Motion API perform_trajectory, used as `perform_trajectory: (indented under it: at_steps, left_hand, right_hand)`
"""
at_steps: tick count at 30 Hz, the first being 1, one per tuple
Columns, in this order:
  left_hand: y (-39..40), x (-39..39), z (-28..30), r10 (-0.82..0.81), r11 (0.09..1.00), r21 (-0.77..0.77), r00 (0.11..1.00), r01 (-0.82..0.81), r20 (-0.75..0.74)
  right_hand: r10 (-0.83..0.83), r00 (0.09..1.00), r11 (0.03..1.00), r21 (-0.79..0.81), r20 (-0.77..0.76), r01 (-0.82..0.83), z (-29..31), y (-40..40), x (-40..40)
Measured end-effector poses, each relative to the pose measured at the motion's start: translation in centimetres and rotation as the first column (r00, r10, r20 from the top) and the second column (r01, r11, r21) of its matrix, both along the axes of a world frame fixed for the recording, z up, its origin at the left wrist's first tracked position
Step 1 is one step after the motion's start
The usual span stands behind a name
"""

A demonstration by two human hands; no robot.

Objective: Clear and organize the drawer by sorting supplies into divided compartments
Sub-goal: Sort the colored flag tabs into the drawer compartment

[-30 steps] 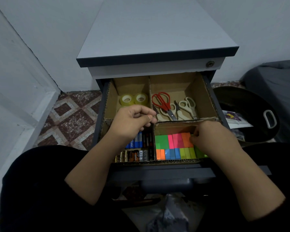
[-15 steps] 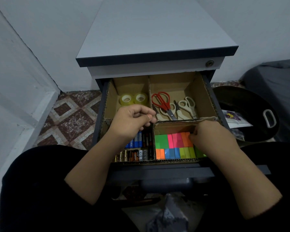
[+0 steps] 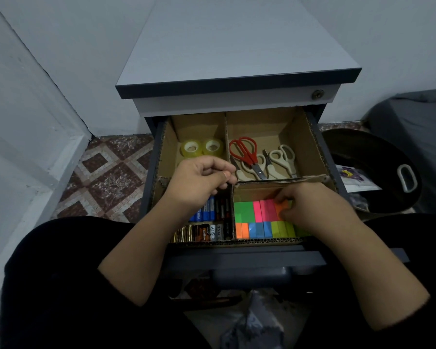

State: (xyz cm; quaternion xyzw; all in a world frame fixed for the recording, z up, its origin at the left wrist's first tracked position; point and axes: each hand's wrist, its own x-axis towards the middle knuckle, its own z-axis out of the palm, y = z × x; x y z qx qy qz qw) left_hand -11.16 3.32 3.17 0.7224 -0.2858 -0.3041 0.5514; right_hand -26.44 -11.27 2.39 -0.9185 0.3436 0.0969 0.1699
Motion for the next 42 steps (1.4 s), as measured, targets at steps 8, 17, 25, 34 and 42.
perform_trajectory:
  at_steps: [8,17,25,34,42]
  left_hand:
    - [-0.01,0.01,-0.03,0.002,1.000,0.004,1.000,-0.002,0.000]
    - [-0.04,0.03,-0.08,-0.001,1.000,-0.001,1.000,0.001,0.006]
    - [-0.08,0.09,-0.16,0.002,1.000,0.002,1.000,-0.002,0.001]
    - [0.02,0.05,-0.10,0.000,1.000,0.004,1.000,0.000,0.005]
    - [0.03,0.01,-0.02,0.000,1.000,0.003,1.000,0.000,0.008]
  right_hand:
    - [0.000,1.000,1.000,-0.011,0.011,0.000,-0.30,-0.12,-0.03]
    - [0.019,0.999,1.000,-0.012,0.040,-0.018,-0.35,-0.21,0.04]
    - [0.100,0.995,0.994,-0.035,0.012,-0.099,-0.52,0.41,0.56]
    - [0.133,0.991,0.991,-0.023,0.030,-0.132,-0.32,0.47,0.62]
    - [0.165,0.986,0.986,-0.014,0.032,-0.164,-0.36,0.52,0.60]
